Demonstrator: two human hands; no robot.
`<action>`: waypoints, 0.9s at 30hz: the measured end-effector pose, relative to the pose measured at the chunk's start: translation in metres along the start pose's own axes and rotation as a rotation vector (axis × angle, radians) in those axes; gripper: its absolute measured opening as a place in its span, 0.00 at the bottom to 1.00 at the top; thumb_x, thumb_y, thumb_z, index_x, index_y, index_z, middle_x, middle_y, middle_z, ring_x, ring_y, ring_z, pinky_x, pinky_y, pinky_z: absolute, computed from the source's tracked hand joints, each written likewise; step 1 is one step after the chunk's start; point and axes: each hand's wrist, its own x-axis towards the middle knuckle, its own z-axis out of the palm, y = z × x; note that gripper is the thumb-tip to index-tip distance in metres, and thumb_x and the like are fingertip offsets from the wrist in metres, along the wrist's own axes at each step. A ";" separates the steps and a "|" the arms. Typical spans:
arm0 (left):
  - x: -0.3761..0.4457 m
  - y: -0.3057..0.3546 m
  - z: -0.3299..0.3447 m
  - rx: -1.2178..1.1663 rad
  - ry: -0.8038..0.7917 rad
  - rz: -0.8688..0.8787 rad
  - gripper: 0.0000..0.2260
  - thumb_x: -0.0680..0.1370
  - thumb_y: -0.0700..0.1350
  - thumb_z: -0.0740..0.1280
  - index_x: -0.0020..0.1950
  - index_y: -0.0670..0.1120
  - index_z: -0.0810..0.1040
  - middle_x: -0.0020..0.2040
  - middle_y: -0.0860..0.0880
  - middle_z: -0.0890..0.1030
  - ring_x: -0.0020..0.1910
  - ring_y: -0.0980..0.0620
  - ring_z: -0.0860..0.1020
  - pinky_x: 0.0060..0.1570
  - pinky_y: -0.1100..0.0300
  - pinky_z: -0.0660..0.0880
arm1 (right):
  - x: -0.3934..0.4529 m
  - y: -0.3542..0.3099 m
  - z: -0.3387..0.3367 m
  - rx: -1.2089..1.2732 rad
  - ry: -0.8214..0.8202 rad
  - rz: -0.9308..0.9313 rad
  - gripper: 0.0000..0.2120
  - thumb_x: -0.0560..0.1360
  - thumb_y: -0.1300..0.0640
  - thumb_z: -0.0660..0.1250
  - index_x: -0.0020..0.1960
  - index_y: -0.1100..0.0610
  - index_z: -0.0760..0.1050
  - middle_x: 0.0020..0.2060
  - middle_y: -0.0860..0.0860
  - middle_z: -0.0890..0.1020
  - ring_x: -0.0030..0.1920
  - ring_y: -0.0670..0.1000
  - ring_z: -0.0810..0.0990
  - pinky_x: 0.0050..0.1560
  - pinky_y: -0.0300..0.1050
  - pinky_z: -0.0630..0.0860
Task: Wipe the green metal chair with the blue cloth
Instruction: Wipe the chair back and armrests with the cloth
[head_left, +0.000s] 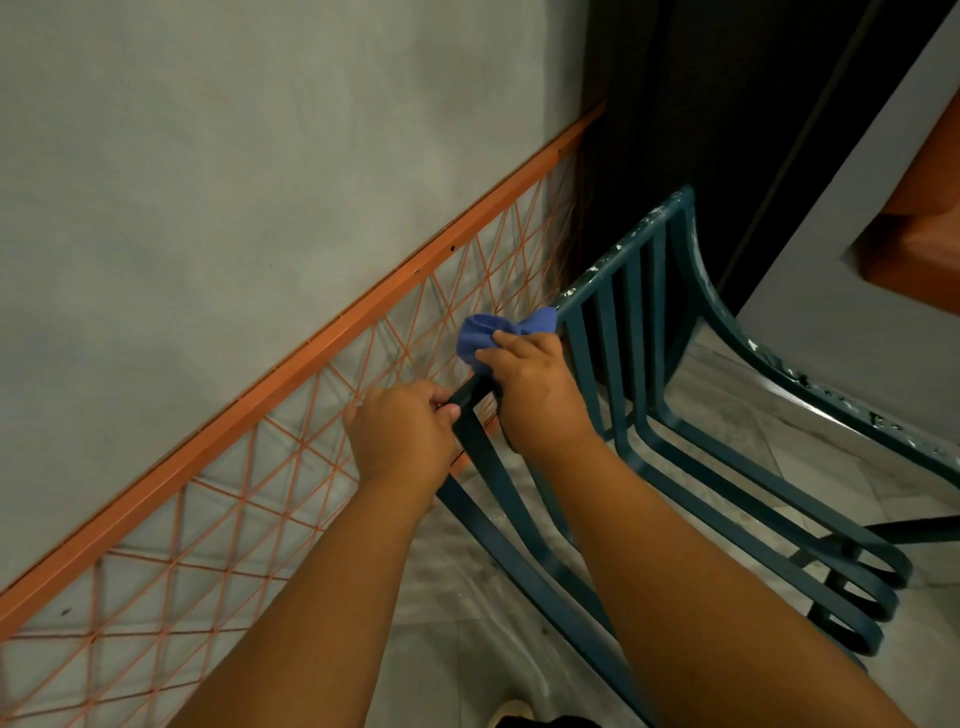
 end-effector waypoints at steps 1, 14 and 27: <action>0.001 0.002 -0.001 0.026 -0.008 -0.009 0.06 0.77 0.52 0.68 0.51 0.55 0.82 0.45 0.54 0.83 0.51 0.49 0.76 0.57 0.50 0.65 | 0.000 -0.004 0.002 -0.017 -0.016 0.010 0.22 0.61 0.74 0.74 0.54 0.61 0.81 0.54 0.61 0.82 0.54 0.65 0.76 0.48 0.58 0.79; 0.007 0.010 -0.007 0.231 -0.086 0.026 0.06 0.78 0.52 0.65 0.45 0.54 0.81 0.42 0.53 0.80 0.51 0.49 0.73 0.51 0.53 0.62 | 0.010 -0.015 0.001 -0.070 -0.108 0.032 0.13 0.61 0.71 0.74 0.42 0.58 0.81 0.39 0.52 0.83 0.43 0.58 0.74 0.45 0.46 0.69; 0.011 0.004 -0.008 0.236 -0.129 0.099 0.08 0.78 0.50 0.62 0.42 0.53 0.79 0.37 0.53 0.77 0.37 0.51 0.72 0.47 0.56 0.60 | -0.019 -0.039 0.015 0.044 0.000 0.087 0.14 0.63 0.68 0.75 0.46 0.59 0.81 0.46 0.54 0.83 0.41 0.58 0.71 0.41 0.52 0.77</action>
